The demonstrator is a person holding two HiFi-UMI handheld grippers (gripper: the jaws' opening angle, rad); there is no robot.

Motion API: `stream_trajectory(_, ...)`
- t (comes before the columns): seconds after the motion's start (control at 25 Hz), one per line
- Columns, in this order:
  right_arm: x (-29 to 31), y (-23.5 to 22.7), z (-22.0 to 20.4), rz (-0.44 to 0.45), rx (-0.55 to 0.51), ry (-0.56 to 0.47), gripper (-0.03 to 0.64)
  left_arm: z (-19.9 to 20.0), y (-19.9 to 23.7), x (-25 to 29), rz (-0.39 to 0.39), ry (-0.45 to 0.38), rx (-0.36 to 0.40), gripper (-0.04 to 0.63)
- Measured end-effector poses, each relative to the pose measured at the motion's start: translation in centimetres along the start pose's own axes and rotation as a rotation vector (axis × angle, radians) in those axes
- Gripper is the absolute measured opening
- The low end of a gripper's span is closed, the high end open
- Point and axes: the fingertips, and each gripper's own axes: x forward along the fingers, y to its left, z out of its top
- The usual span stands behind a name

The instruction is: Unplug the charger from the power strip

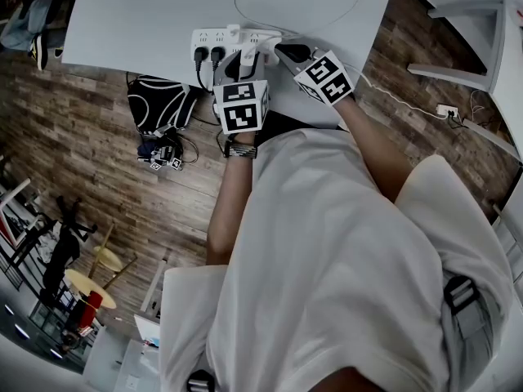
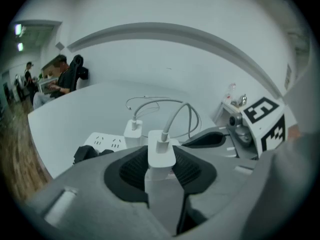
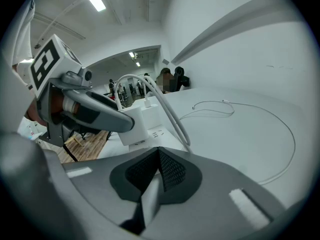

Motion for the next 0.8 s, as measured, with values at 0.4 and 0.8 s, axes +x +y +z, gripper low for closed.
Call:
stream_trajectory(0.4, 0.0, 0.0, 0.1, -0.005, -0.002, 0.0, 0.002, 0.8, 0.0, -1.0, -0.058, -0.036, -0.103, 0.146)
stream_trajectory(0.8, -0.2, -0.1, 0.0, -0.024, 0.008, 0.006, 0.002, -0.1, -1.2, -3.1, -0.177, -0.056, -0.198, 0.146)
